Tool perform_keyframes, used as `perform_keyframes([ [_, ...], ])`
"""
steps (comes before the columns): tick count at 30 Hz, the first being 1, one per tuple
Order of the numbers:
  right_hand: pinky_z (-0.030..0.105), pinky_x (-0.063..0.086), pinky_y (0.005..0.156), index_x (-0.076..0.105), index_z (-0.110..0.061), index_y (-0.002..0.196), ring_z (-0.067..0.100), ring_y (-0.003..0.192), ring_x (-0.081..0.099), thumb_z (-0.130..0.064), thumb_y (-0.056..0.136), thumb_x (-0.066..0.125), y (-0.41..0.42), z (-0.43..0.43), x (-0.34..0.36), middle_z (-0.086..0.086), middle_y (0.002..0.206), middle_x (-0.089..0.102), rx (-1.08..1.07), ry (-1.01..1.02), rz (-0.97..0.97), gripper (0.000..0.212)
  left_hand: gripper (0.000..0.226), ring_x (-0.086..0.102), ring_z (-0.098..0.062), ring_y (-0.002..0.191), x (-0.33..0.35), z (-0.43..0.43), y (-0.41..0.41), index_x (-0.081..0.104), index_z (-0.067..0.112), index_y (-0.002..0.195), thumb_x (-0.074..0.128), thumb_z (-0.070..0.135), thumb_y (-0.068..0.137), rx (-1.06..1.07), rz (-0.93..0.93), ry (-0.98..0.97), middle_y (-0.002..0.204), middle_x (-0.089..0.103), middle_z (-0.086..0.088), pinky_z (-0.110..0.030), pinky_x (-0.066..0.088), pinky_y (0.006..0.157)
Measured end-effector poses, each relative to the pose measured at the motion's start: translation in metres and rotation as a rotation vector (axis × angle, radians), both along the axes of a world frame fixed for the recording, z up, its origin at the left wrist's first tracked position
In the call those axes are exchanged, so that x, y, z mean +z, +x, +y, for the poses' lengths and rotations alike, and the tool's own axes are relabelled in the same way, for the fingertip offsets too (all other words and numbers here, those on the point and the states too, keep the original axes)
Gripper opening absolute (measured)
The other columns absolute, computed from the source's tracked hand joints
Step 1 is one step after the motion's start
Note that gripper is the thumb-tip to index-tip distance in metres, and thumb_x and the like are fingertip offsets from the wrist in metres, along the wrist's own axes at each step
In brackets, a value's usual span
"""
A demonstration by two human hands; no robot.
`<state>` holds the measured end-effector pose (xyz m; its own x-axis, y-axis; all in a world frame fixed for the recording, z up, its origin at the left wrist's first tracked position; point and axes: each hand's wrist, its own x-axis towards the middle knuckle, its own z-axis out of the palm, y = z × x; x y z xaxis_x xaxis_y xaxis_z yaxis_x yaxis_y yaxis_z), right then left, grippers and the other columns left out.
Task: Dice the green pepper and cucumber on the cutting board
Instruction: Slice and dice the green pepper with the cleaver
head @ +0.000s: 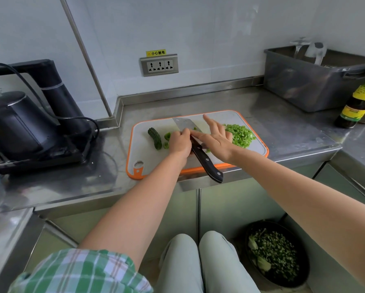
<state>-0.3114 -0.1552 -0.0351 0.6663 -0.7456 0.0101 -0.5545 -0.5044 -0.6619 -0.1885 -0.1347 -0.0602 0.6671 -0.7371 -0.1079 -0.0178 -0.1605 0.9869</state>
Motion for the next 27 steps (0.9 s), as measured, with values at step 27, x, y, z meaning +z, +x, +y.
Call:
perform_keyframes([
  [27, 0.026, 0.037, 0.095, 0.043, -0.028, 0.143, 0.022, 0.108, 0.051, -0.033, 0.098, 0.038, 0.004, -0.017, 0.004, 0.005, 0.117, 0.051, -0.116, -0.018, -0.049, 0.045, 0.038, 0.047, -0.029, 0.055, 0.013, 0.015, 0.016, 0.035, 0.012, 0.057, 0.042, 0.024, 0.093, 0.023, -0.235, 0.06, 0.056, 0.037, -0.005, -0.028, 0.041, 0.051],
])
